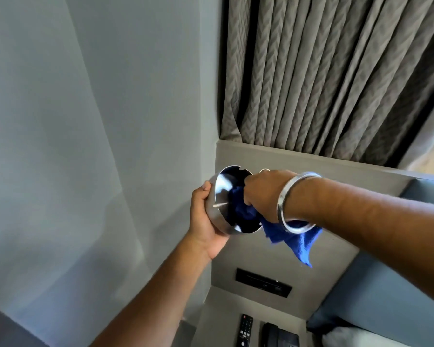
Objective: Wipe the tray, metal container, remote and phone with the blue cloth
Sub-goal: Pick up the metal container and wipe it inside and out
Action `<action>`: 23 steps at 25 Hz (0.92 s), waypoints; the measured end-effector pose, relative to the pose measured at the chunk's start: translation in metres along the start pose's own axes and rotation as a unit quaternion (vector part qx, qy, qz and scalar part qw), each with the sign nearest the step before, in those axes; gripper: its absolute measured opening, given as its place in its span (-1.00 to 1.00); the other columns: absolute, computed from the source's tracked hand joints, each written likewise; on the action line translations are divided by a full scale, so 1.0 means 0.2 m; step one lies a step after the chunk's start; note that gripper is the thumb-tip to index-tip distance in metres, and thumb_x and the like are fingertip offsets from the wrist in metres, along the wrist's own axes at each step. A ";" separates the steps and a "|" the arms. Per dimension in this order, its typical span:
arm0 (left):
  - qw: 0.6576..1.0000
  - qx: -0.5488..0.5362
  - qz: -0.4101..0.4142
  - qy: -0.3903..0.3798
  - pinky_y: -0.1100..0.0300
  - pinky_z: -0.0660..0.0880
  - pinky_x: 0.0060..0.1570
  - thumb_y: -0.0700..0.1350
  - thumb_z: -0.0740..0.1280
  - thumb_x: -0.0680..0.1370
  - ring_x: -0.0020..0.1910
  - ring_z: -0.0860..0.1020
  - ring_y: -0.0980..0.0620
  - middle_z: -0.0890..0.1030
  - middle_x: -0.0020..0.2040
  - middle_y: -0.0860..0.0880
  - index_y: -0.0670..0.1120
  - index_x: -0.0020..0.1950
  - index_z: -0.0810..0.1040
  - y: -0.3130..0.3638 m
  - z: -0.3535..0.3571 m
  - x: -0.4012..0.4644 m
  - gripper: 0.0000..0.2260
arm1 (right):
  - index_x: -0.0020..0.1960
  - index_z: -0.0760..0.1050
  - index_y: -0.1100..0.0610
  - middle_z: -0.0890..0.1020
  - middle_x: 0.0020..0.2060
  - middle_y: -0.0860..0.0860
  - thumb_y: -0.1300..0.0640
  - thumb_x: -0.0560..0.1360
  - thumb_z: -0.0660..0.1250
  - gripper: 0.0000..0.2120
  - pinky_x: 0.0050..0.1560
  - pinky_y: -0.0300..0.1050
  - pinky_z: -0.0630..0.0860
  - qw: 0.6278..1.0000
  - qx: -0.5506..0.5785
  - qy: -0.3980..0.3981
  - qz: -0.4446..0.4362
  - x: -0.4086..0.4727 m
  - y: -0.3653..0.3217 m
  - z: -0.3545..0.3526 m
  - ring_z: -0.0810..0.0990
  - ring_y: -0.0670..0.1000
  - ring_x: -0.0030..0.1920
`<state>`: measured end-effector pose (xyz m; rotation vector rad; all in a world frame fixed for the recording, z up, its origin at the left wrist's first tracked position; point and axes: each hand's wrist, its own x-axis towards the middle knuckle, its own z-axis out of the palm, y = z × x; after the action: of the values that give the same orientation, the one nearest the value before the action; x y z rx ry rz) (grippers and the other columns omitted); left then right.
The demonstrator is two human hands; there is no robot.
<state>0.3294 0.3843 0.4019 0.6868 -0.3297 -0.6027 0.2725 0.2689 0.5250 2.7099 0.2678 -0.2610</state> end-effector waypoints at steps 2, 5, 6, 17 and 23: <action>0.998 0.032 0.035 0.029 0.05 0.61 -0.02 0.23 0.27 0.39 0.07 0.66 -0.07 0.72 0.05 -0.10 -0.01 0.11 0.70 0.02 0.00 0.02 -0.54 | -0.20 0.52 0.05 0.54 -0.32 -0.04 0.13 0.39 0.33 -0.99 -0.37 -0.17 0.36 0.996 0.076 -0.035 -0.028 -0.03 0.02 -0.01 0.52 0.08 -0.26; 0.996 0.031 0.076 0.024 0.10 0.61 -0.02 0.21 0.37 0.33 0.00 0.67 -0.05 0.74 -0.06 -0.07 -0.04 0.00 0.73 0.03 0.04 0.03 -0.58 | -0.30 0.44 0.15 0.44 -0.43 0.03 0.23 0.40 0.32 -0.89 -0.27 -0.03 0.46 0.973 0.215 -0.005 -0.083 -0.04 0.04 0.01 0.39 0.03 -0.36; 0.995 0.041 0.087 0.014 0.17 0.61 -0.08 0.20 0.40 0.33 -0.07 0.69 -0.01 0.74 -0.13 -0.06 -0.06 -0.04 0.73 0.03 0.05 0.03 -0.60 | -0.29 0.47 0.16 0.46 -0.41 0.04 0.21 0.43 0.34 -0.87 -0.21 -0.03 0.47 0.945 0.314 0.006 -0.092 -0.05 0.04 0.01 0.40 0.00 -0.35; 0.991 -0.040 0.101 -0.081 -0.19 0.45 0.23 0.17 0.36 0.36 0.26 0.49 -0.20 0.62 0.20 -0.14 -0.10 0.30 0.55 0.34 -0.02 0.06 -0.41 | -0.08 0.58 0.12 0.66 -0.26 -0.02 0.18 0.46 0.30 -0.91 -0.17 -0.23 0.58 0.575 0.789 0.208 -0.059 -0.18 0.17 0.11 0.59 -0.08 -0.24; 0.980 -0.071 0.084 -0.167 -0.23 0.20 0.39 0.20 0.24 0.42 0.31 0.41 -0.20 0.56 0.28 -0.14 -0.10 0.37 0.48 0.37 -0.08 0.03 -0.40 | -0.02 0.53 -0.04 0.64 -0.19 -0.15 0.17 0.54 0.26 -0.87 -0.15 -0.32 0.48 0.776 0.532 0.332 -0.067 -0.27 0.13 0.06 0.59 -0.15 -0.18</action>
<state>0.3718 0.4337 0.4409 0.4128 -0.6449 -0.5742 0.2249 0.2333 0.5351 3.8190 0.6770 0.8005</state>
